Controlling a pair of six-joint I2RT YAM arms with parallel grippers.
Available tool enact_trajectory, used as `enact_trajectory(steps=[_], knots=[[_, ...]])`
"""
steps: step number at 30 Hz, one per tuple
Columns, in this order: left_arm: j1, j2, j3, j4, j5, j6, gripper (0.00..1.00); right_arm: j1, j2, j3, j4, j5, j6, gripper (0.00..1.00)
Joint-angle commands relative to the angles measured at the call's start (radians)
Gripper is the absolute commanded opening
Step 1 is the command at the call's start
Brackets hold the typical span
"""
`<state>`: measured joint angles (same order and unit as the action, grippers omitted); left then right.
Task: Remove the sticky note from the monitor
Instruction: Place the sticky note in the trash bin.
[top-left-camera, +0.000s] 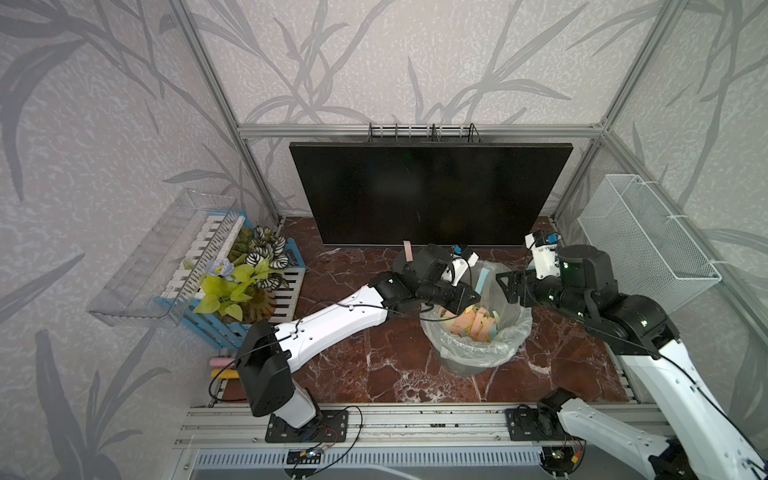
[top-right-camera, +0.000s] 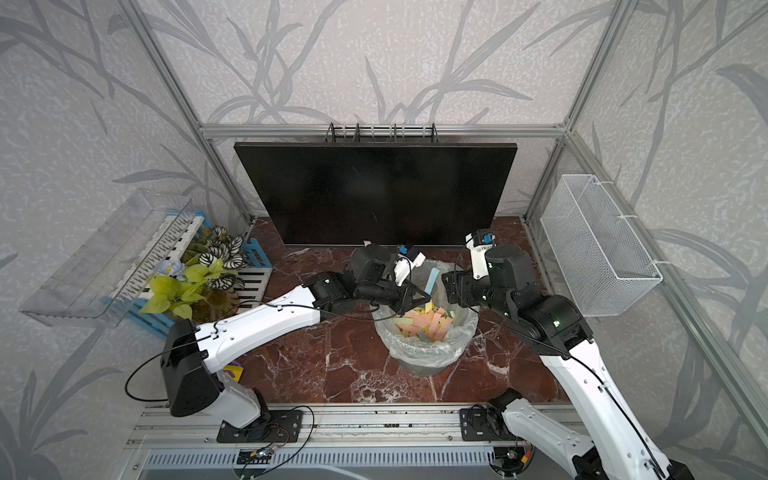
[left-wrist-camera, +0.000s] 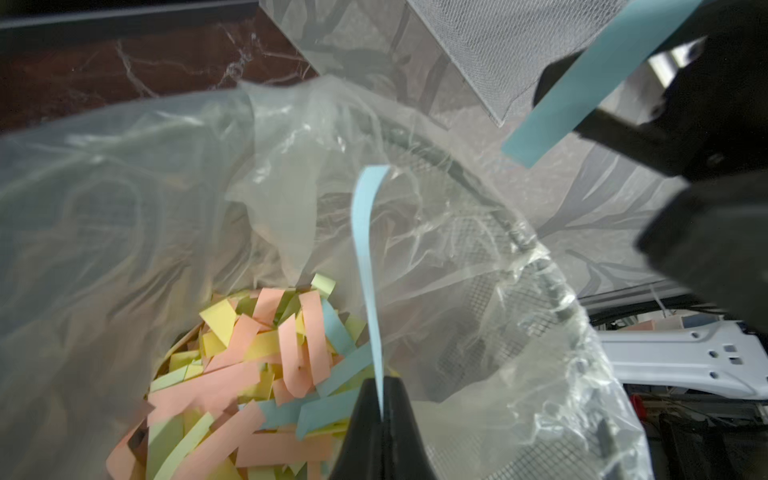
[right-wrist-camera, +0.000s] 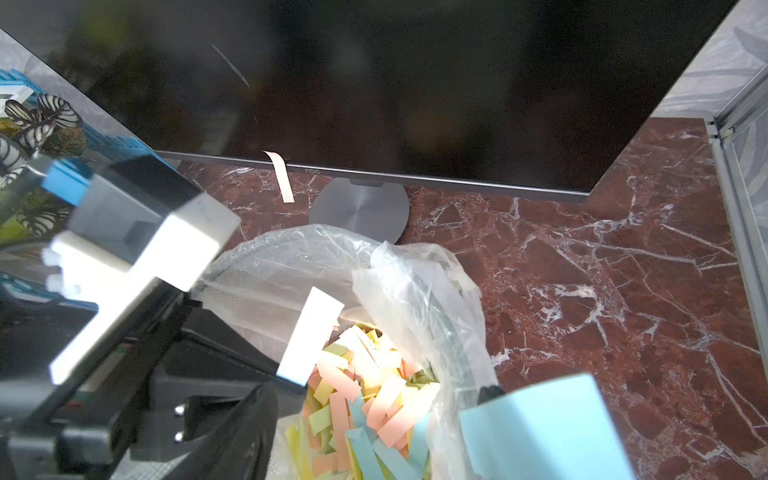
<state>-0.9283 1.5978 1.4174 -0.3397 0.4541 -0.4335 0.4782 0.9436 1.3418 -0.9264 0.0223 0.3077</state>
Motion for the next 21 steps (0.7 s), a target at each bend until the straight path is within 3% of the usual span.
enact_trajectory(steps=[1,6,15,21], knots=[[-0.011,0.003,0.086,-0.145,-0.055,0.055,0.39,-0.005,0.006,0.025,-0.004,-0.021,0.006,0.80],[-0.015,-0.010,0.159,-0.121,-0.103,0.055,0.98,-0.005,0.014,0.023,0.005,-0.032,0.008,0.80],[-0.011,-0.086,0.209,-0.077,-0.239,0.035,1.00,-0.006,0.012,0.023,-0.003,-0.040,0.019,0.80],[0.055,-0.221,0.052,0.003,-0.295,0.038,1.00,-0.005,0.042,0.042,0.011,-0.150,0.049,0.80]])
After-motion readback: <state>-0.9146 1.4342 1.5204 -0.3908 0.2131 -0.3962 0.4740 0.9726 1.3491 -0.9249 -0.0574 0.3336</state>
